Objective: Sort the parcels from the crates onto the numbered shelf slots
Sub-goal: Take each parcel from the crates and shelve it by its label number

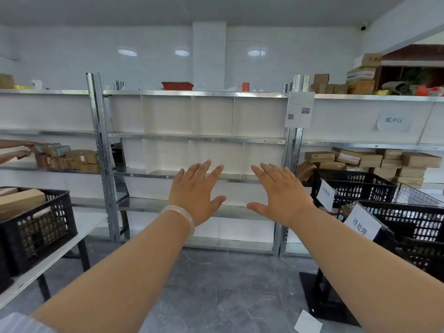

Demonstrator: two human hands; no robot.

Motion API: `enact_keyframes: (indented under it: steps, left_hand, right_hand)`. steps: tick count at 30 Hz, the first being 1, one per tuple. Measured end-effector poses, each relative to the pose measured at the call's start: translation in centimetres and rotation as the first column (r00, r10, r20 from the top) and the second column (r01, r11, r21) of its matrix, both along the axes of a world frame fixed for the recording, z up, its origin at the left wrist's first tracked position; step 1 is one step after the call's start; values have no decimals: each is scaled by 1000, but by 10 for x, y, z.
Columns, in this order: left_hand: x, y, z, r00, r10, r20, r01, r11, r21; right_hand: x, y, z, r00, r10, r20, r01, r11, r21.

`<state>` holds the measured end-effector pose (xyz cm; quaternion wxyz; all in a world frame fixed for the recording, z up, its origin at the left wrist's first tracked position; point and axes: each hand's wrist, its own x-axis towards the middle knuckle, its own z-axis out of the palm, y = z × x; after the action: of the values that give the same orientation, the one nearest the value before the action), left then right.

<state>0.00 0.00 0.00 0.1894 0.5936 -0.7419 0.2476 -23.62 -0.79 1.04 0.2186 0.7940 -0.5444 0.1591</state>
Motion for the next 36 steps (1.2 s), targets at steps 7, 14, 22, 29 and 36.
enact_keyframes:
  steps: [7, 14, 22, 29, 36]
  left_hand:
    - [19, -12, -29, 998, 64, -17, -64, 998, 15]
    - [89, -36, -46, 987, 159, -27, -158, 987, 34]
    - [218, -90, -63, 963, 262, -64, -257, 964, 71]
    - [337, -132, -64, 939, 336, -74, -333, 941, 50]
    - [426, -157, -82, 883, 462, -79, -457, 886, 75]
  right_hand:
    - [34, -24, -25, 991, 134, 1, -134, 991, 24]
    - [96, -78, -46, 979, 204, 29, -205, 977, 60]
    - [236, -160, -48, 945, 326, 23, -327, 943, 63]
    - [373, -222, -48, 875, 478, 77, -481, 876, 28]
    - [478, -281, -67, 812, 580, 63, -583, 806, 102]
